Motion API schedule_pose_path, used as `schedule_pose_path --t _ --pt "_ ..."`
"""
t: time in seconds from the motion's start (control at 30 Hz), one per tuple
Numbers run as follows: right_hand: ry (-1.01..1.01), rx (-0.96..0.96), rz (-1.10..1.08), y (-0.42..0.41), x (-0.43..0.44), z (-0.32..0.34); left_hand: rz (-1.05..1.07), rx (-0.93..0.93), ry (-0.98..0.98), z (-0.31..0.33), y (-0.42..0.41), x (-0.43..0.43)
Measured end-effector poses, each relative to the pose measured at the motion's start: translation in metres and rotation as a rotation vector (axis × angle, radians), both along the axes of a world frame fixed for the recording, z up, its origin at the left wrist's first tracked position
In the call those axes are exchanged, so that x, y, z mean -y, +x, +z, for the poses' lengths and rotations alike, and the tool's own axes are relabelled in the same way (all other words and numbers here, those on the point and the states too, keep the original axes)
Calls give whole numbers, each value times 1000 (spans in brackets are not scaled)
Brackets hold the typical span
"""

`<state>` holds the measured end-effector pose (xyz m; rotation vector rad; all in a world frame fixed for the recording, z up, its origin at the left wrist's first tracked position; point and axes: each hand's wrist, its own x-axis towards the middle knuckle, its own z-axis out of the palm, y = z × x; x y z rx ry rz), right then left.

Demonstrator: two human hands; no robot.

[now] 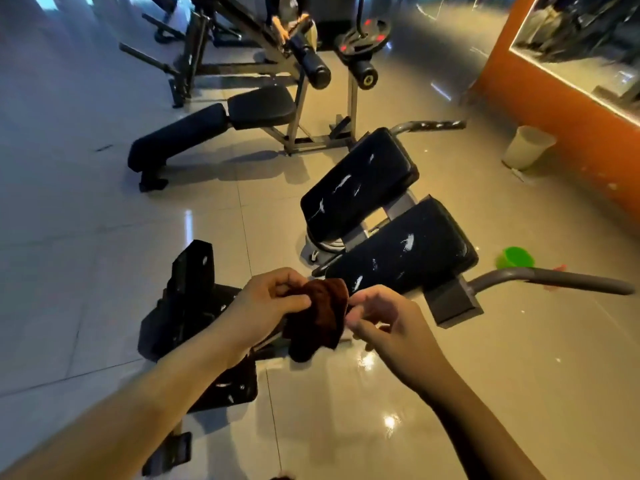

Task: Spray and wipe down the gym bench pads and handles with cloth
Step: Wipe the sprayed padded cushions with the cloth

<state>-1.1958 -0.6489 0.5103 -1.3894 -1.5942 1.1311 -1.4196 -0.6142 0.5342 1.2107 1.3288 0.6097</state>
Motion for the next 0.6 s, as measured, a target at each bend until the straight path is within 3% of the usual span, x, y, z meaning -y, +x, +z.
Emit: schedule_pose_path --t 0.1,0.27,0.4,0.5,0.6 --pt "30 8 -87 1 -8 38 -72 28 30 41 -9 -5" --pt "-275 -118 202 2 -31 80 -341 -13 150 86 -11 -19" --pt "-254 -196 186 21 -39 90 -294 -80 200 98 0 -30" --pt "-293 -298 142 44 -49 91 -269 -97 103 94 11 -40" --pt "-346 -278 162 70 -69 90 -256 -78 -28 89 29 -51"
